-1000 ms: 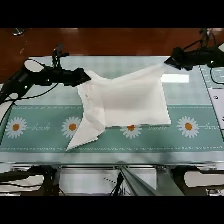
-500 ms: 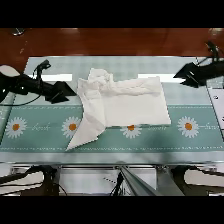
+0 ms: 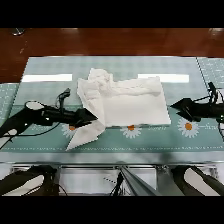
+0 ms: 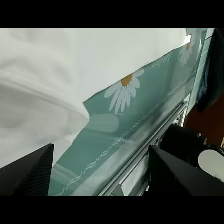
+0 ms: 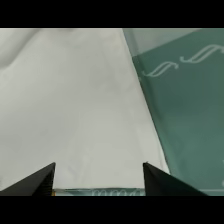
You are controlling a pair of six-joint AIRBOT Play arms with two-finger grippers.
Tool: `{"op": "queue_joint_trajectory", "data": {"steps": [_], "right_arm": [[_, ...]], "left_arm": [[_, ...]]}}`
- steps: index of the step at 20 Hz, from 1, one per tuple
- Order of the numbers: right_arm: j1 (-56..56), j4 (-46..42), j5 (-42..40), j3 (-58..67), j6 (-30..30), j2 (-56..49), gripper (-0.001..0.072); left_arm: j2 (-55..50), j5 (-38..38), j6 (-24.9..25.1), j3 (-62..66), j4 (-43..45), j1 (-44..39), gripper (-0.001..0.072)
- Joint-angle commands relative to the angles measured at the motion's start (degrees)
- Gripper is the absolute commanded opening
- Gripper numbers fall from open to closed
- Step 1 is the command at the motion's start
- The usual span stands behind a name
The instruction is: Fold the shirts.
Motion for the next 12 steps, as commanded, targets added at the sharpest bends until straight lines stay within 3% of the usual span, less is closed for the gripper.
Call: {"op": "queue_joint_trajectory", "data": {"steps": [1,10,11,12], "right_arm": [[-0.24,2.69,-1.33,-4.26,-2.01,1.97,0.0620],[-0.24,2.62,-1.86,-4.26,-2.36,1.97,0.0620],[-0.24,2.62,-1.90,-4.26,-2.36,1.97,0.0620],[-0.24,2.62,-1.88,-4.26,-2.36,1.97,0.0619]], "left_arm": [[-1.55,10.14,-1.38,-0.76,-3.26,-7.67,0.0701],[-6.99,14.69,-1.27,2.21,-7.54,-11.63,0.0698],[-7.37,15.56,-1.27,2.25,-8.24,-12.09,0.0658],[-7.50,16.39,-1.27,2.34,-8.74,-12.20,0.0362]]}}
